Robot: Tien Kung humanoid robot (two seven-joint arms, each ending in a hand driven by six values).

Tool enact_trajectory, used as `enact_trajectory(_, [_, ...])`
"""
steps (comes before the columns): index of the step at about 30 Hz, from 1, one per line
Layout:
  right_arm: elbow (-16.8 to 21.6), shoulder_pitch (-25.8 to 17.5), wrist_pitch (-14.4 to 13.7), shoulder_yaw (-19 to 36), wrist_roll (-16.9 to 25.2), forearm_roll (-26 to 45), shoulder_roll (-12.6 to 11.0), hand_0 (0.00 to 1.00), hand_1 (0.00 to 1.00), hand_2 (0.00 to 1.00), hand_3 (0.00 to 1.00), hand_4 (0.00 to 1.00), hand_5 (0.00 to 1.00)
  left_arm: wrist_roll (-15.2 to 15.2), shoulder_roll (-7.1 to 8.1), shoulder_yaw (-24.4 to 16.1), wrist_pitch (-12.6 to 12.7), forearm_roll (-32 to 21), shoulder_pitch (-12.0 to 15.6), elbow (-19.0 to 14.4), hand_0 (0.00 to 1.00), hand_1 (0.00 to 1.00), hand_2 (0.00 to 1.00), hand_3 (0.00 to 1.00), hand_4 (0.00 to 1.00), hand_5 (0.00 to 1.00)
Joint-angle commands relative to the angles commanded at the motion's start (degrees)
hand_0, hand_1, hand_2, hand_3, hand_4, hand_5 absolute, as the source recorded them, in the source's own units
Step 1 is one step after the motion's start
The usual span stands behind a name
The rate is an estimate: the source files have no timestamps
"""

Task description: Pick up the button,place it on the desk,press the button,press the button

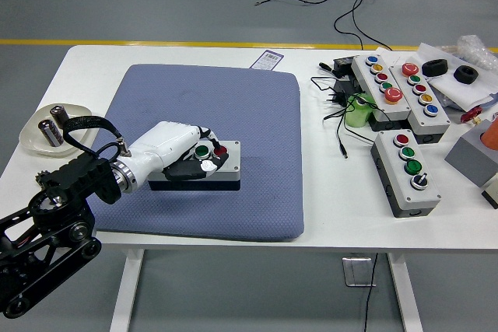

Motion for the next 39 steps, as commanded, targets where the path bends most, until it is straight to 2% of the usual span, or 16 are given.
enact_trajectory(5, [0.00,0.07,0.00,-0.16,0.00,0.02,0.00,0.540,0.663,0.714,0.632,0.319,0.158,0.41,-0.63,0.18,-0.79,0.06,-0.74,0.38,0.002,0.002,0.002,0.689,0.616,0.998])
enact_trajectory(20, [0.00,0.14,0.03,-0.23,0.00,0.01,0.00,0.538,0.663,0.714,0.633,0.319,0.157,1.30,-0.71,1.49,-3.51,0.31,-0.49,2.64,0.002,0.002,0.002,0.689,0.614,0.998])
enact_trajectory(24, [0.00,0.09,0.03,-0.33,-0.04,0.13,0.00,0.538,0.663,0.714,0.633,0.319,0.157,1.32,-0.81,1.58,-3.56,0.25,-0.30,2.85,0.002,0.002,0.002,0.689,0.614,0.998])
enact_trajectory(29, [0.00,0.03,0.02,-0.43,-0.09,0.31,0.00,0.538,0.663,0.714,0.632,0.319,0.158,1.24,-0.87,0.78,-2.08,0.34,-0.13,2.27,0.002,0.002,0.002,0.690,0.615,0.998])
enact_trajectory(35, [0.00,-0.03,0.01,-0.55,-0.11,0.49,0.00,0.539,0.663,0.714,0.633,0.319,0.156,0.99,-1.88,-2.62,1.99,0.19,0.53,1.43,0.002,0.002,0.002,0.691,0.615,0.998])
enact_trajectory(37, [0.00,-0.06,0.03,-0.50,-0.10,0.43,0.00,0.539,0.663,0.714,0.633,0.319,0.156,0.68,-3.22,-4.88,3.67,-0.26,1.25,2.16,0.002,0.002,0.002,0.691,0.615,0.998])
enact_trajectory(39, [0.00,-0.11,0.01,-0.46,-0.09,0.38,0.00,0.536,0.662,0.713,0.632,0.319,0.157,0.17,-5.68,-8.35,6.17,-2.05,2.72,4.12,0.002,0.002,0.002,0.688,0.619,0.998])
